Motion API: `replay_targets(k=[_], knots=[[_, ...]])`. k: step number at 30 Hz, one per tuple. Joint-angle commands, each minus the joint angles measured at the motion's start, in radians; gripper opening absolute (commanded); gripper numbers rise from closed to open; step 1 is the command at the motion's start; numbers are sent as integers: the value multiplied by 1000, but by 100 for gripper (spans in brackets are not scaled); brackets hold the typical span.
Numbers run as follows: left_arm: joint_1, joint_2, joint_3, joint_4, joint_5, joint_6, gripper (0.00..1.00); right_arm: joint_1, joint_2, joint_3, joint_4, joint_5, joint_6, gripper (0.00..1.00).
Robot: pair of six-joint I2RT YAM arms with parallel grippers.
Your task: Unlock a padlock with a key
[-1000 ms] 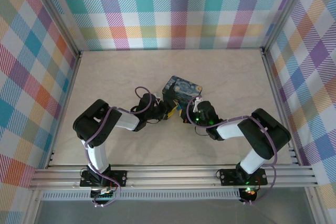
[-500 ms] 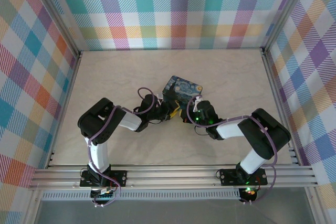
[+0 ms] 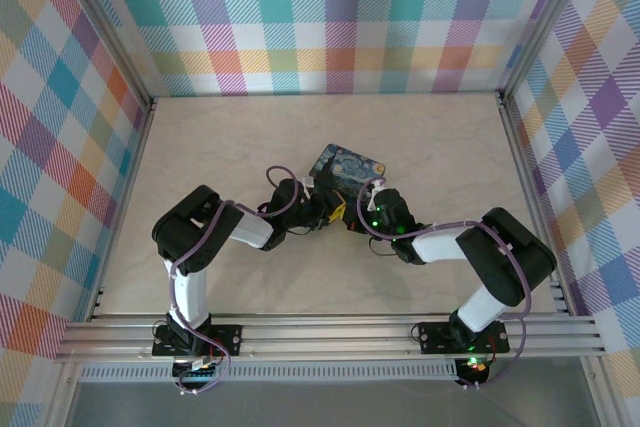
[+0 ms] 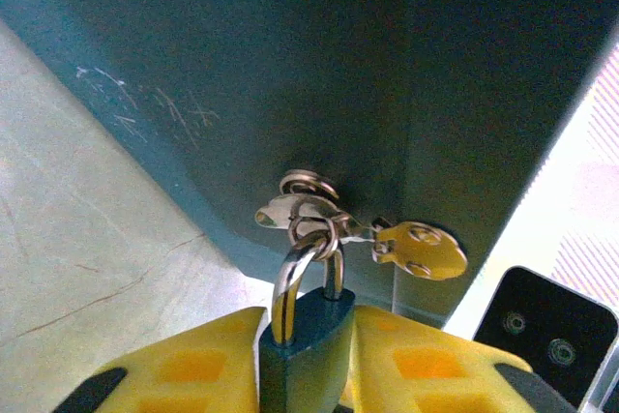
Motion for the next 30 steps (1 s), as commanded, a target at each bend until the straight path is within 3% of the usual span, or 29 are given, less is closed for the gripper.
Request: replay_targets(k=[1, 7, 17, 30], knots=[[-10, 17, 11, 21, 3, -8, 23, 7, -48, 44, 37, -14, 38, 0], [-9, 14, 4, 20, -2, -11, 20, 7, -53, 43, 22, -8, 52, 0], [-8, 16, -1, 14, -27, -10, 30, 7, -31, 53, 5, -11, 64, 0], [4, 22, -12, 8, -67, -12, 33, 7, -6, 64, -2, -16, 75, 0]])
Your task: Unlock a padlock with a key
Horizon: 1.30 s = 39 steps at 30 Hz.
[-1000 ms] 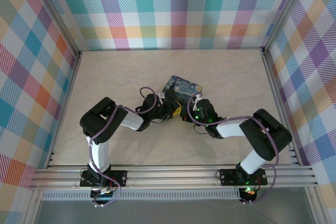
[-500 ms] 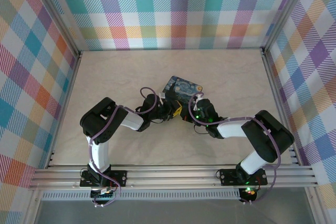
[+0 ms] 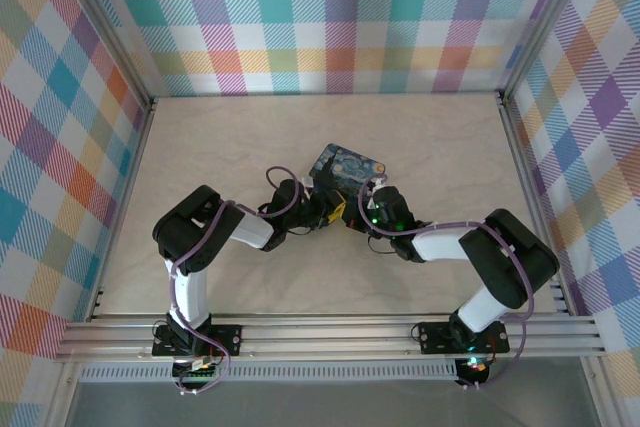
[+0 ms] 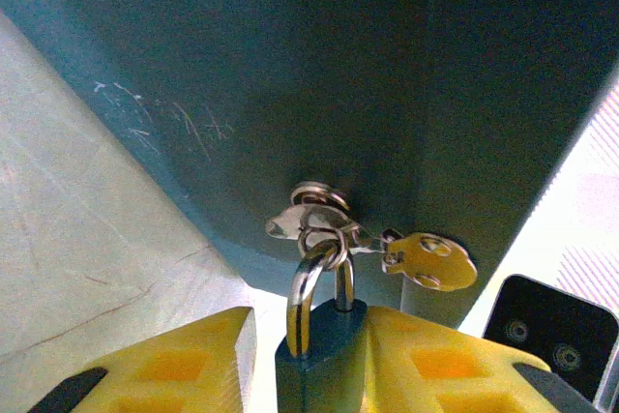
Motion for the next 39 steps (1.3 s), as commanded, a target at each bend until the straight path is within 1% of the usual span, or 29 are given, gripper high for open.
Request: replay_targets(k=[1, 9, 15, 16, 19, 21, 27, 31, 34, 39], knots=[[7, 17, -11, 1, -34, -10, 33, 7, 4, 36, 51, -13, 5, 0], [13, 1, -24, -10, -58, -12, 28, 7, 9, 37, 46, -12, 6, 0], [13, -11, -23, -27, -58, -1, 16, 7, 11, 33, 54, -17, 6, 0], [13, -12, -22, -29, -58, 0, 14, 7, 12, 32, 57, -19, 6, 1], [13, -14, -24, -29, -55, 2, 9, 6, 13, 25, 72, -25, 3, 12], [12, -17, -25, -28, -53, 3, 6, 3, 10, 18, 83, -27, 1, 17], [12, -30, -27, -30, -49, 4, 5, -10, -30, -5, 62, -5, -28, 29], [13, -39, -22, -41, -39, 4, 4, -20, -80, -20, -20, 27, -72, 38], [13, -49, -16, -60, -35, -2, 4, -25, -141, -28, -86, 61, -139, 43], [13, -66, -8, -102, -33, -7, 3, -27, -287, 5, -240, 136, -372, 57]])
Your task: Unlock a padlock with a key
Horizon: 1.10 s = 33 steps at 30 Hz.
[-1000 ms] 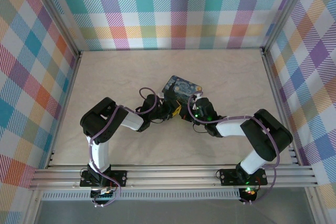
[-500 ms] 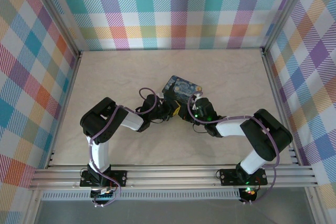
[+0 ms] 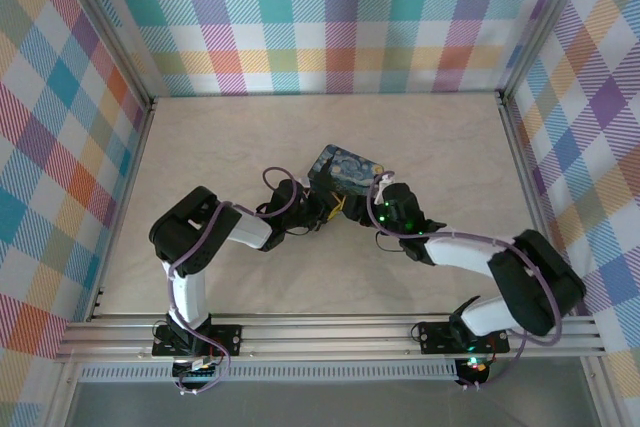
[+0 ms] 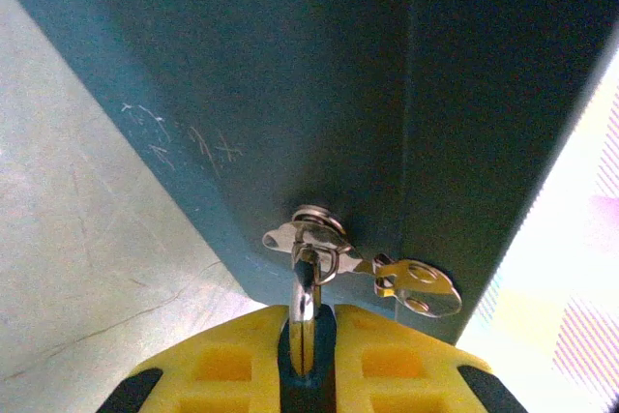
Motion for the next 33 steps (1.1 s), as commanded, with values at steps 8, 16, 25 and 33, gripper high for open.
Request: replay_targets(k=[8, 16, 25, 33], knots=[[6, -53, 29, -123, 11, -34, 0, -6, -208, 42, -106, 59, -658, 97], [6, -54, 32, -122, 15, -76, 0, 23, -210, 28, -119, -99, -1258, 100], [6, -62, 42, -124, 18, -87, 0, 81, -136, -24, -53, 9, -1494, 100], [5, -61, 42, -127, 20, -88, 0, 119, -39, -11, -38, 51, -1481, 96]])
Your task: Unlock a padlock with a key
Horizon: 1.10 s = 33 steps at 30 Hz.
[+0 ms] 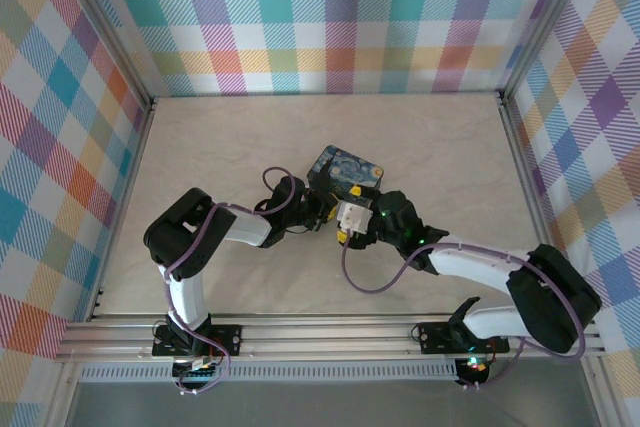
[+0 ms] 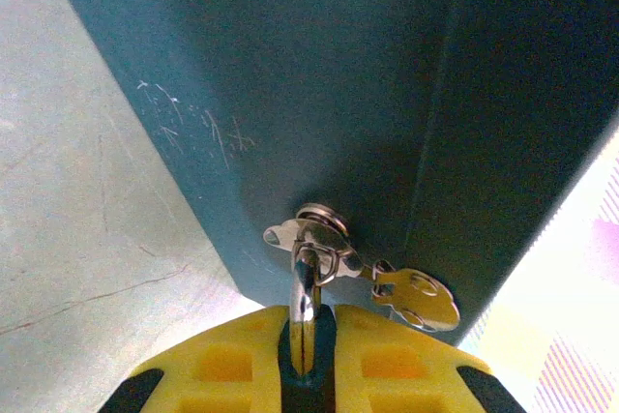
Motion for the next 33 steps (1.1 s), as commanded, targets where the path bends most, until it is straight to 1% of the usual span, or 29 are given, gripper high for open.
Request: replay_targets(k=[1, 6, 9, 14, 20, 26, 33], knots=[[6, -29, 16, -19, 11, -22, 0, 12, 35, 6, 37, 18, -21, 95], [5, -30, 14, -21, 11, -32, 0, 11, 95, 20, 50, 23, 0, 91], [5, -31, 16, -23, 11, -36, 0, 12, 129, 33, 47, 36, 17, 83], [6, -29, 19, -26, 14, -40, 0, 12, 175, 36, 84, 51, 36, 72], [5, -27, 18, -30, 16, -38, 0, 12, 208, 44, 125, 86, 39, 63], [5, -25, 19, -31, 16, -39, 0, 12, 236, 63, 140, 89, 37, 49], [5, -25, 19, -31, 17, -41, 0, 12, 258, 78, 151, 91, 42, 34]])
